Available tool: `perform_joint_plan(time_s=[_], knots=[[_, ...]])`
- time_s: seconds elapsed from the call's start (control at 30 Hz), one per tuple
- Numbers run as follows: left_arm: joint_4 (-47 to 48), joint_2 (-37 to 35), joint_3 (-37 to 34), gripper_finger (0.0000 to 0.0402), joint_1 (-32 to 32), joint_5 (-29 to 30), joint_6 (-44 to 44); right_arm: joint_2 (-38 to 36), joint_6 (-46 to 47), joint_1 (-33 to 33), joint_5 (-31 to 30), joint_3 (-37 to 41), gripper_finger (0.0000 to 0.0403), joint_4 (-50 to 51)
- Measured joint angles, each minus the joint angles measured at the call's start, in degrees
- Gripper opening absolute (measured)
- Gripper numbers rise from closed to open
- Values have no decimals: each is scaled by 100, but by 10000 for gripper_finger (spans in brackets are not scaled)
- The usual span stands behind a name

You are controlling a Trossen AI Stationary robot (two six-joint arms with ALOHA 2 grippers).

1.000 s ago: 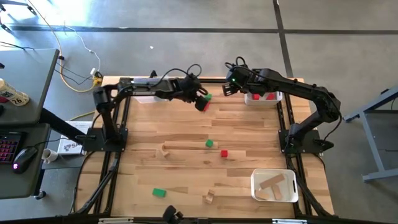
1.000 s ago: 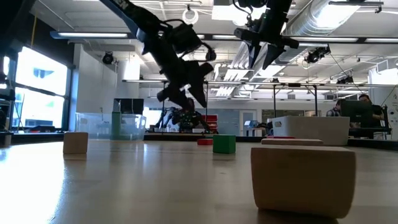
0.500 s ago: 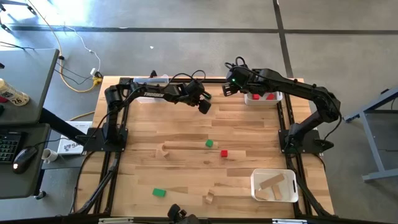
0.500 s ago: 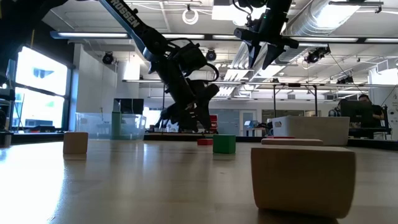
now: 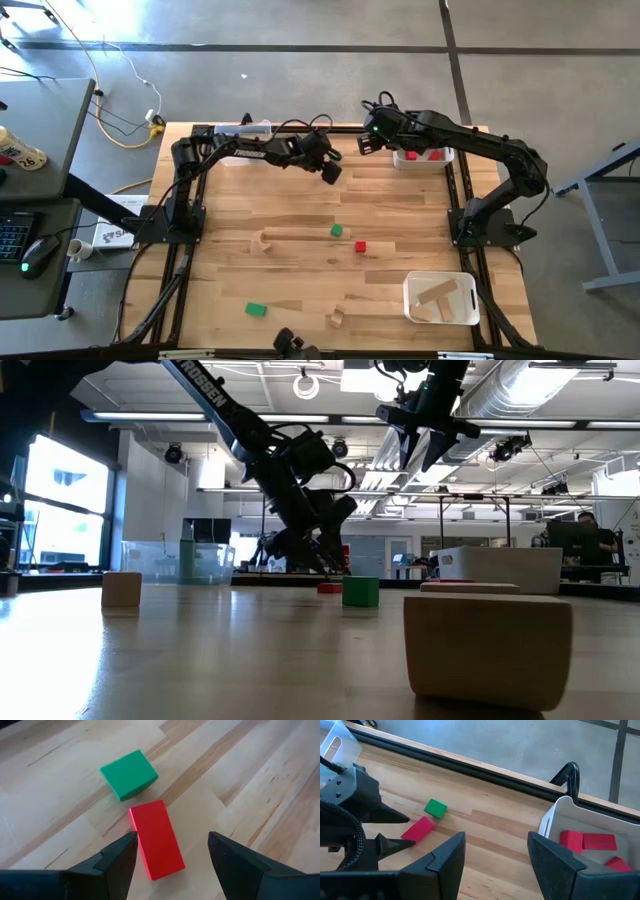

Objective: Sort & place blocks by color
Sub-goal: Put the red block into the gray bin

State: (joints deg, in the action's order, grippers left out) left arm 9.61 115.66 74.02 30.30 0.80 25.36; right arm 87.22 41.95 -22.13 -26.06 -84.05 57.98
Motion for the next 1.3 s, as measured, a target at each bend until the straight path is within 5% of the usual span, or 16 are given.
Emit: perform_joint_plan(time_s=[0.37, 0.77, 1.3], knots=[[58, 145, 18, 229, 5, 149, -46, 2, 0, 2, 174, 0, 201, -2], [1303, 564, 978, 229, 10, 145, -697, 4, 0, 4, 328, 0, 201, -4], [2121, 943, 1569, 229, 320, -1174, -302, 4, -44, 4, 502, 0, 201, -18]])
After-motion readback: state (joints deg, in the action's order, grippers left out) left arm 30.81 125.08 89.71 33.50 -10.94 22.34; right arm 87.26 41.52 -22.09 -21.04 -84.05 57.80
